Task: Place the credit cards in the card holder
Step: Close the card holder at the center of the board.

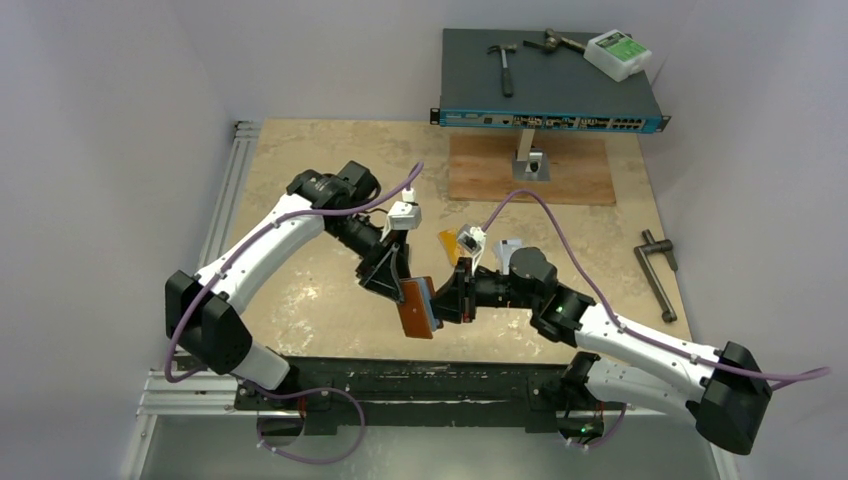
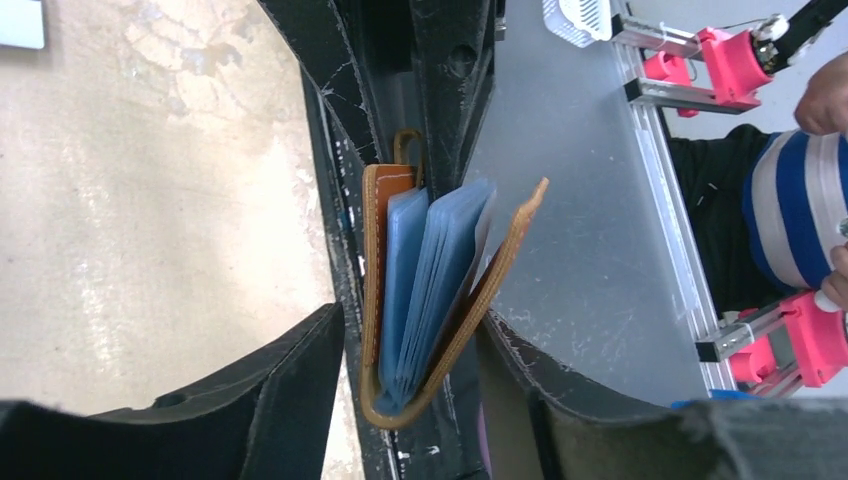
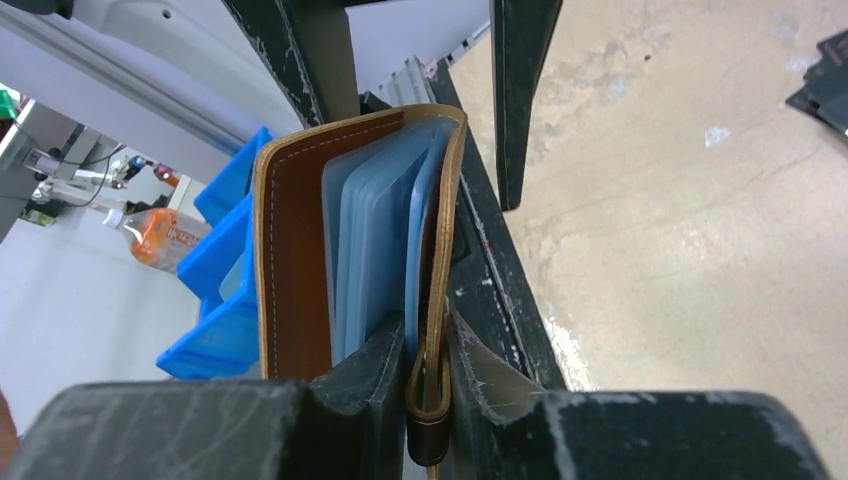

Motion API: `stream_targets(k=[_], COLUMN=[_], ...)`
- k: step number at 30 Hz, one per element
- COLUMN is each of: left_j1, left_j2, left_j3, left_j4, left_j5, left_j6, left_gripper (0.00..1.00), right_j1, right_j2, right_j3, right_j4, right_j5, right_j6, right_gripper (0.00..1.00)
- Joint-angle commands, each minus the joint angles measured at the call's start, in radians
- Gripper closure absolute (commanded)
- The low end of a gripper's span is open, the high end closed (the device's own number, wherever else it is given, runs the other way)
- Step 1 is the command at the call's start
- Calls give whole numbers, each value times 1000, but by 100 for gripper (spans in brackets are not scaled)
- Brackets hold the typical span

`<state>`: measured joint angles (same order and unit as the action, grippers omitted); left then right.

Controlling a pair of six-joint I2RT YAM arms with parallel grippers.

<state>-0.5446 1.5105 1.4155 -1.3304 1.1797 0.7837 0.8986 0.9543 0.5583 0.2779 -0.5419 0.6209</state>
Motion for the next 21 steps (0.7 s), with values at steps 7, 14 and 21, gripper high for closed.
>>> stream_targets(k=[7,14,21], left_j1=[-8,-38,-54], left_j2=[18,73,228], left_j3=[2,-19,-41], left_j4=[50,113,279], left_j5=[-24,-38,-158], left_j6=[14,-34,-58], left_gripper=[75,82,81], right_j1=[3,2,-41], right_j2=[-29,3,32], right_j3=[-26,-74,-182], right_j4=[101,132,112], right_j5=[6,31,136], right_j6=[39,67,79], right_gripper=[67,58,57])
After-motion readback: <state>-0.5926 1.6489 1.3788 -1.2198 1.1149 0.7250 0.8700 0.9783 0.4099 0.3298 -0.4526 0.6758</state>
